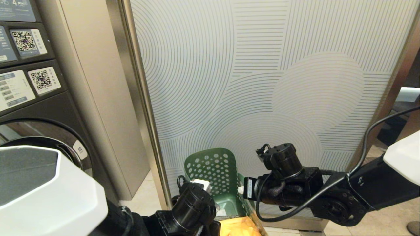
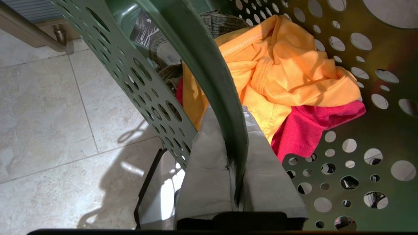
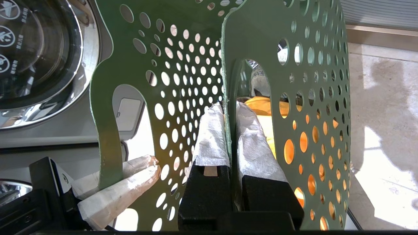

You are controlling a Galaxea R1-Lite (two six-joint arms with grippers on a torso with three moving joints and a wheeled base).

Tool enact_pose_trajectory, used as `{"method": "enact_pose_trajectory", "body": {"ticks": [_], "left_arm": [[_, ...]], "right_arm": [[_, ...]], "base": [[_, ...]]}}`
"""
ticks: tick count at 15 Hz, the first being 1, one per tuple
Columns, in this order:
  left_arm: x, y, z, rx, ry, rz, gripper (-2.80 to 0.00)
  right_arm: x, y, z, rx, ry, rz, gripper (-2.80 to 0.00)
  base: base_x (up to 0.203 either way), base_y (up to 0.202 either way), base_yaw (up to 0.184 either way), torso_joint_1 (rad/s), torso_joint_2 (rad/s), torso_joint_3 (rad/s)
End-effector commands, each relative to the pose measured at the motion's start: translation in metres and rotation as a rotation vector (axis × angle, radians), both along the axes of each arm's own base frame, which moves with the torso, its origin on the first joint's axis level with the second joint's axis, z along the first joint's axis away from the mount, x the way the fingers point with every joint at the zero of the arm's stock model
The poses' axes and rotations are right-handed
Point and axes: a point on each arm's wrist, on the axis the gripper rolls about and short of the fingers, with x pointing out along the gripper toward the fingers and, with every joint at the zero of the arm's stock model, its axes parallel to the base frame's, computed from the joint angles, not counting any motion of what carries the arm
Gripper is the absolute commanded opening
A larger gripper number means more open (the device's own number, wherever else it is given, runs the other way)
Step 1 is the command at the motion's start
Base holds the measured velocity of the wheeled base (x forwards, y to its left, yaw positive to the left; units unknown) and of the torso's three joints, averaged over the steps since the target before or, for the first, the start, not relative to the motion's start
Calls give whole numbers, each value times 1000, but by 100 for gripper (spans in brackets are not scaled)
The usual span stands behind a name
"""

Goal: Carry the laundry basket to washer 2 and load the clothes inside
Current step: Pick up the clothes basket and put it beside the washing machine

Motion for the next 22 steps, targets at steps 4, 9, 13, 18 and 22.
{"method": "enact_pose_trajectory", "body": {"ticks": [4,9,13,18,22], "left_arm": [[0,1,-1,0,2,3,-280],[-1,0,0,0,0,3,-280],[-1,1,0,-1,-1,3,-280],[-1,1,0,0,0,3,-280],[-1,1,-1,2,2,3,-280]], "right_arm": [[1,1,-3,-2,6,-2,-280],[0,0,-3,-20,-4,-27,-280],[0,0,-2,-20,-8,-29,-280],[0,0,-3,-21,-7,-29,-280],[0,0,-3,-22,-6,-29,-280]], "base": [[0,0,0,0,0,0],[0,0,0,0,0,0],[3,-3,100,4,4,1],[1,-11,178,1,1,2],[0,-11,179,3,2,3]]}}
